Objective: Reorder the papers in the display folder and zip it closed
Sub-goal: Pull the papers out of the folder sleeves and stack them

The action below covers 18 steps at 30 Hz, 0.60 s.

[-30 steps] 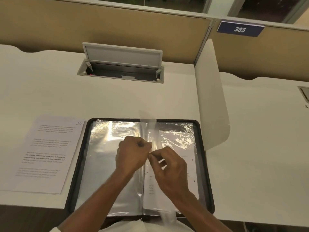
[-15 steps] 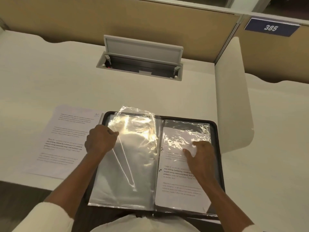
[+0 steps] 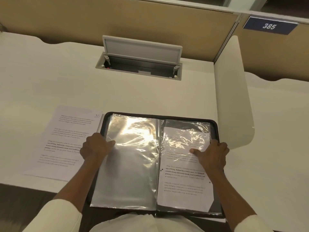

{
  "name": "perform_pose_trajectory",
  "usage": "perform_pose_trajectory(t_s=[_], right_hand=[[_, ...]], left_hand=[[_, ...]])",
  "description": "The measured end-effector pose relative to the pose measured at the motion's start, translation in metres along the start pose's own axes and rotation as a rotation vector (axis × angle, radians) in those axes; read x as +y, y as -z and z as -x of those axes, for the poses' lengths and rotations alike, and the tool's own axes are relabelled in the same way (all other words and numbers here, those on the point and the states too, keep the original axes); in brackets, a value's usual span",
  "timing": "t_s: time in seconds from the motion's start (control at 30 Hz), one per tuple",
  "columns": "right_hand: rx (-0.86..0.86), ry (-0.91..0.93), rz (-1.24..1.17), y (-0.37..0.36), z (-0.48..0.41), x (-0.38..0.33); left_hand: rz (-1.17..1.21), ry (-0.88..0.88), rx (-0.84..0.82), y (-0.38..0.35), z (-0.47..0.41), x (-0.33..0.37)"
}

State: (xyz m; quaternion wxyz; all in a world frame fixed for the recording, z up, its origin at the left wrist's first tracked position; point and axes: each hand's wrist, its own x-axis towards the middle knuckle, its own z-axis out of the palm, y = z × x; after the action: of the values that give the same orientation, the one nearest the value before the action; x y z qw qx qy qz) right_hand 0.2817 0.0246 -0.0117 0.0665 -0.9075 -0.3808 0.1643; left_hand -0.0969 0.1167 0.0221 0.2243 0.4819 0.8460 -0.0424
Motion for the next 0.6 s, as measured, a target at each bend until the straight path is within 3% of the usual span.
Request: perform_pose_trajectory(t_s=[0.4,0.5,0.6], right_hand=[[0.019,-0.052,-0.057,0.002,-0.005,0.002],[-0.013,-0.043,-0.099,0.005,-0.003,0.003],[-0.037,-0.031,-0.149,0.007,-0.003,0.002]], left_hand=[[-0.322,-0.222,0.231,-0.008,0.030,0.025],[-0.245,-0.344,0.204,-0.020,0.047,0.045],[-0.048,-0.453,0.059,-0.034,0.070,0.068]])
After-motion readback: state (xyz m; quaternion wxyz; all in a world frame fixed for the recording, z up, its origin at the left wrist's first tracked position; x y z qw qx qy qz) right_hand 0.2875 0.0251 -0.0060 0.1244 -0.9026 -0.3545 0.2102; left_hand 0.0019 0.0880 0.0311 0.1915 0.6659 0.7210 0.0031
